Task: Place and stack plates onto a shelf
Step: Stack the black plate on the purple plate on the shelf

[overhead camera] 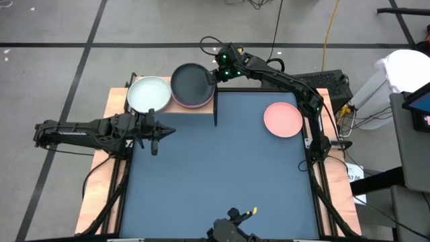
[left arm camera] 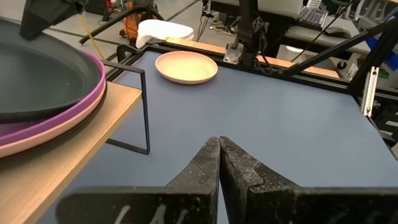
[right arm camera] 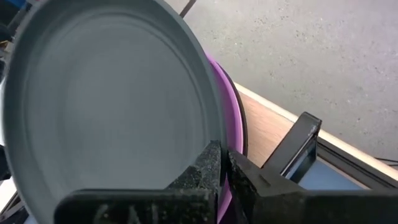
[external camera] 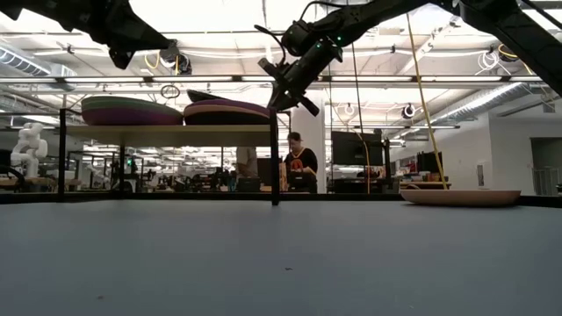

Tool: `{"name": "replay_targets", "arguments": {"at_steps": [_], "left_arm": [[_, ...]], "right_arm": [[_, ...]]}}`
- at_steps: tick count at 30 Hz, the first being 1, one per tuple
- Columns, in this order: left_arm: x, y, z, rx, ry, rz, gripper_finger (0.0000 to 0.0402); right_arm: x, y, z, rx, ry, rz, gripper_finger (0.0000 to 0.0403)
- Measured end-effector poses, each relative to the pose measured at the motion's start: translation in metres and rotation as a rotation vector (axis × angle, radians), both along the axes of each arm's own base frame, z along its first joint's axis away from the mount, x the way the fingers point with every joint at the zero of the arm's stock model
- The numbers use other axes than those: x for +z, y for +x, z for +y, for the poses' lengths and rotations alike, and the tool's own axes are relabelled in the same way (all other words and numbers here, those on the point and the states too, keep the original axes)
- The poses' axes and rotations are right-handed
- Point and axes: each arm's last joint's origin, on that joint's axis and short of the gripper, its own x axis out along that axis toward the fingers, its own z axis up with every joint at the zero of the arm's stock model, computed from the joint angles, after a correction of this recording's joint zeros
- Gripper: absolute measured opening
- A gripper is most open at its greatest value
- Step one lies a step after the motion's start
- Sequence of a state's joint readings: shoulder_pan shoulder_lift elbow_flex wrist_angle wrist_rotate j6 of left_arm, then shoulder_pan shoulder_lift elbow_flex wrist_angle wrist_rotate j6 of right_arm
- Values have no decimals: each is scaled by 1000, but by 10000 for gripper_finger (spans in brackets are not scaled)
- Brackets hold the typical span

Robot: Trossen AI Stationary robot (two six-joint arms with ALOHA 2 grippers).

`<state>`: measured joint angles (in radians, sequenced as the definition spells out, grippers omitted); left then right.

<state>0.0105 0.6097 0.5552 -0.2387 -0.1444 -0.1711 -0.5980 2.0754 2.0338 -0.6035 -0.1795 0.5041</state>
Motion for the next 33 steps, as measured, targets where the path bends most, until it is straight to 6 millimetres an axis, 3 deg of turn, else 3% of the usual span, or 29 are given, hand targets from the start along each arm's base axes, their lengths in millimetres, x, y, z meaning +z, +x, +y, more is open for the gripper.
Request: {"name": "replay_targets", "arguments": {"at_steps": [5,13,17,21,24,27,33], "left_arm": [[-2,-1,0,0,-1,21,8],[-2,-1,0,1,-3,23,8],[-3,-1,0,2,-7,27,8],[-3,-1,0,4,-12,27,8],[-3,-1,0,6,-18,30,8],[-5,-2,0,7,-21,52,8],[-6,-2,0,6,-17,59,8]], "right_arm": [[4,0,0,13,-25,-11,25],[20,-7,5,38,-75,-24,104],[39,-12,17,57,-184,-17,132],[56,-10,43,213,-315,0,138],[53,-6,71,371,-425,28,133],[34,-1,97,477,-521,6,109],[-9,-13,116,419,-675,-241,16]]}}
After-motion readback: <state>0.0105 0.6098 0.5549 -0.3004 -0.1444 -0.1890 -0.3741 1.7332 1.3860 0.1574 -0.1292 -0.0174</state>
